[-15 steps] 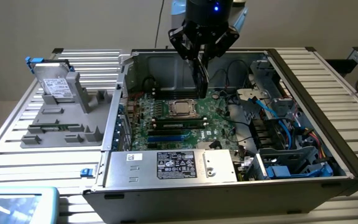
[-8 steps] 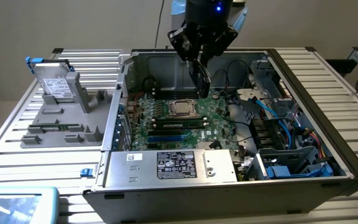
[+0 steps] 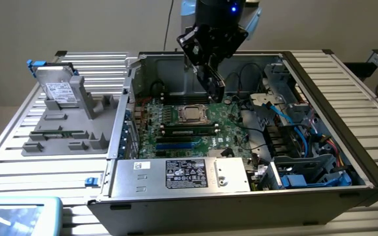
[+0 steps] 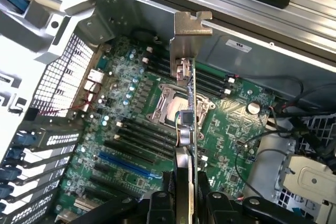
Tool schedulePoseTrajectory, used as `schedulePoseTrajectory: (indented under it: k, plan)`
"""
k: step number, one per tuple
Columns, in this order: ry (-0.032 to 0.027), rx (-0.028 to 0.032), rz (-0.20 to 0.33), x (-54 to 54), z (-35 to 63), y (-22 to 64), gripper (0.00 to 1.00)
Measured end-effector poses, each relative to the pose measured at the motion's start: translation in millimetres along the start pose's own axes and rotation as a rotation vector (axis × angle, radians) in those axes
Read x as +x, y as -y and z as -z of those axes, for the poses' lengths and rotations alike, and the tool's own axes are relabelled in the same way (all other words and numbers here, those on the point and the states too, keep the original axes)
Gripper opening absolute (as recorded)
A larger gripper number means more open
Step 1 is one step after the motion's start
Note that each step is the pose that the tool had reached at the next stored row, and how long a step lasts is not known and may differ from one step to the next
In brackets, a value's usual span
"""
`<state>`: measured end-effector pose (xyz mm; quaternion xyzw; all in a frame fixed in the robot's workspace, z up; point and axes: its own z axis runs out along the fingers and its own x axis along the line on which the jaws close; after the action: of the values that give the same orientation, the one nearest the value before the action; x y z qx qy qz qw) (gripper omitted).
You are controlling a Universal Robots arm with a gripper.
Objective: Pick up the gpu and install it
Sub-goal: 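Insert the gpu into the slot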
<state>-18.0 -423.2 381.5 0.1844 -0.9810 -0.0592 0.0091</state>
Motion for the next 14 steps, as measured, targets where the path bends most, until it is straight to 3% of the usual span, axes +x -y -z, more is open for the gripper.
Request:
schedulePoseTrajectory:
  k: [14]
  plan:
    - [-0.0302,-0.0011,0.252,0.0,-1.7,0.2,0.28]
